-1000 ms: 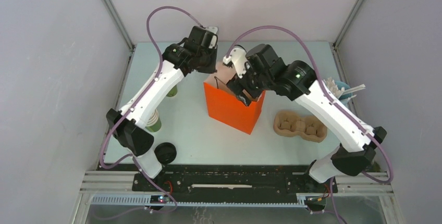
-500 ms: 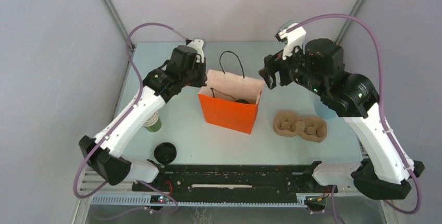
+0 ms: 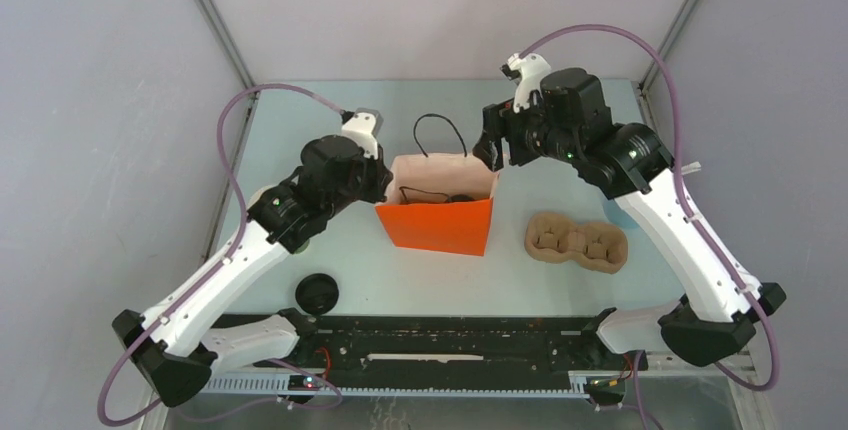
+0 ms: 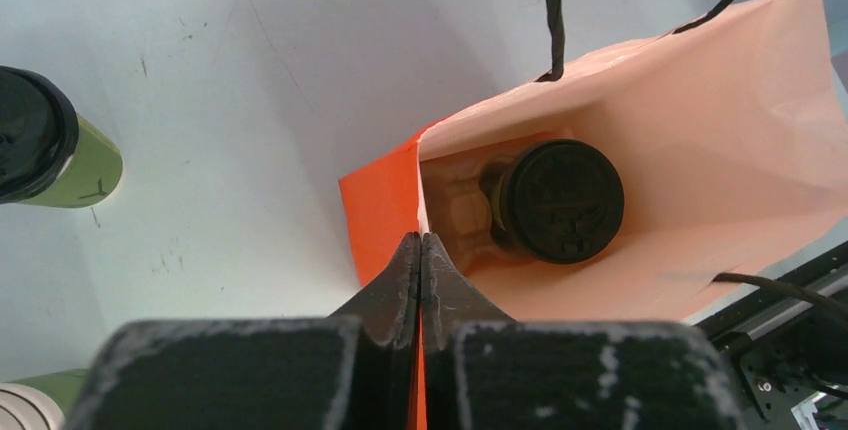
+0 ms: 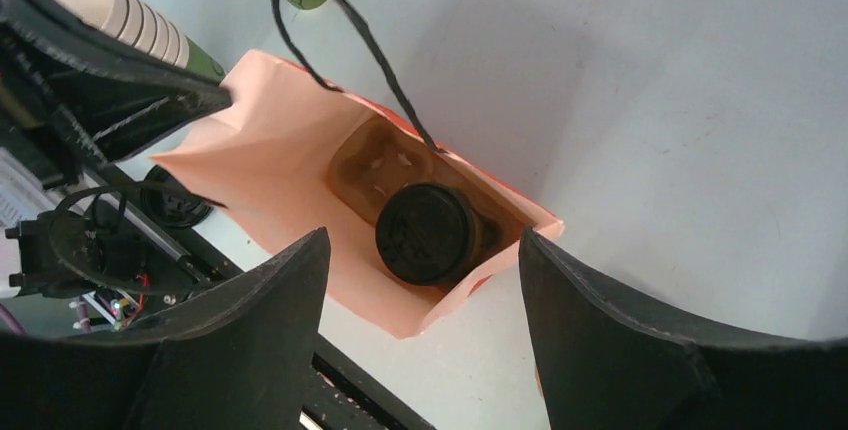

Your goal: Pack the takeout coffee

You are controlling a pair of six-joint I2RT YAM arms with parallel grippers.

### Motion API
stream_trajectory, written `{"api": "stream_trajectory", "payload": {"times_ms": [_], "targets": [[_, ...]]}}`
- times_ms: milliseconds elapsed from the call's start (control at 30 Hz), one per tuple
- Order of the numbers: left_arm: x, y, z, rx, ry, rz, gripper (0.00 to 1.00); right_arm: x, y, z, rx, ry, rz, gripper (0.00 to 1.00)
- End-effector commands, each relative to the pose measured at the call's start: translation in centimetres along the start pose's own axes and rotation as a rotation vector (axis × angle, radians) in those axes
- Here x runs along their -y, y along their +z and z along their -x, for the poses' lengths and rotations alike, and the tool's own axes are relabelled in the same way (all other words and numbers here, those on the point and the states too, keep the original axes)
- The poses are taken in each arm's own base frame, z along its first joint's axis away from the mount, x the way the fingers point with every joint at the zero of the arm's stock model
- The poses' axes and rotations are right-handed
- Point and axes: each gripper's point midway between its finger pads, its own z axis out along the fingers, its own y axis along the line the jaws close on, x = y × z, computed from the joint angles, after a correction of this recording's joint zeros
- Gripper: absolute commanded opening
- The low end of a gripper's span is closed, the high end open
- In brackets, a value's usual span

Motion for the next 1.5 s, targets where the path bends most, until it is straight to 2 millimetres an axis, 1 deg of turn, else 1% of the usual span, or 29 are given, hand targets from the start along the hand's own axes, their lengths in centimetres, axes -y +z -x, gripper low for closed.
{"api": "stream_trajectory", "payload": {"times_ms": [0,67,100,133,200,267,300,333,367,400,500,567,600,633,667,700,733,767,867,967,1067,1167,1333,1467], "targets": [[0.1,-0.7,-0.6,0.040,-0.030,-0.007,0.00,-0.3,0.1,1.1,-0.007,0.013,0.018,0.77],[0.0,-1.0,-0.9,0.043,-0.033,-0.007,0.00,-1.0,1.2,0.1,-0.037,-0.143,0.093,0.78],[0.0,-1.1,-1.1,0.043,-0.031,-0.008,0.00,-1.0,1.7,-0.1,-0.037,-0.217,0.108,0.79],[0.0,-1.1,-1.2,0.043,-0.033,-0.009,0.00,-0.8,2.1,0.1,-0.024,-0.257,0.111,0.80],[0.1,-1.2,-1.3,0.041,-0.033,-0.015,0.00,-1.1,2.8,1.1,0.022,-0.247,0.172,0.78],[0.3,-1.3,-1.4,0.038,-0.029,-0.026,0.00,-2.2,3.7,1.7,0.046,-0.198,0.278,0.72],[0.3,-1.4,-1.5,0.039,-0.029,-0.028,0.00,-2.8,4.2,1.8,0.045,-0.179,0.323,0.67],[0.3,-1.4,-1.6,0.039,-0.026,-0.028,0.00,-3.4,4.8,1.8,0.044,-0.164,0.360,0.58],[0.3,-1.5,-1.6,0.041,-0.025,-0.027,0.00,-3.9,5.4,1.9,0.042,-0.142,0.388,0.52],[0.3,-1.6,-1.7,0.040,-0.025,-0.030,0.00,-4.4,5.9,2.0,0.042,-0.124,0.413,0.50],[0.4,-1.8,-1.8,0.044,-0.026,-0.036,0.00,-5.1,7.6,2.4,0.047,-0.090,0.422,0.50],[0.5,-1.9,-2.0,0.043,-0.026,-0.040,0.00,-5.6,8.0,2.8,0.048,-0.084,0.439,0.49],[0.5,-2.0,-2.1,0.040,-0.027,-0.040,0.00,-5.9,7.9,3.0,0.049,-0.083,0.453,0.47],[0.5,-2.0,-2.2,0.039,-0.030,-0.039,0.00,-6.4,7.9,3.1,0.044,-0.085,0.482,0.42],[0.5,-2.1,-2.3,0.041,-0.034,-0.040,0.00,-6.9,7.6,3.3,0.042,-0.089,0.507,0.31],[0.5,-2.2,-2.3,0.043,-0.037,-0.041,0.00,-7.5,7.2,3.1,0.029,-0.086,0.537,0.22],[0.5,-2.3,-2.2,0.045,-0.039,-0.040,0.00,-8.0,6.8,2.7,0.010,-0.079,0.561,0.15],[0.4,-2.3,-2.3,0.045,-0.040,-0.037,0.00,-8.5,6.3,2.1,-0.008,-0.073,0.584,0.13],[0.4,-2.6,-2.4,0.047,-0.051,-0.035,0.00,-10.3,4.7,0.3,-0.023,-0.105,0.630,0.09],[0.4,-2.6,-2.7,0.041,-0.057,-0.041,0.00,-11.4,3.4,-0.3,0.007,-0.116,0.649,0.01],[0.2,-2.8,-3.0,0.029,-0.058,-0.032,0.00,-12.0,2.5,-1.0,0.009,-0.089,0.675,0.00],[0.1,-3.2,-3.3,0.032,-0.070,-0.034,0.00,-13.1,1.5,-2.4,0.010,-0.115,0.714,0.00],[-0.1,-3.7,-3.9,0.031,-0.078,-0.032,0.00,-13.8,1.4,-4.2,0.014,-0.123,0.745,0.00],[0.2,-4.1,-4.0,0.031,-0.091,-0.040,0.00,-14.0,1.3,-4.7,0.002,-0.131,0.759,0.00]]}}
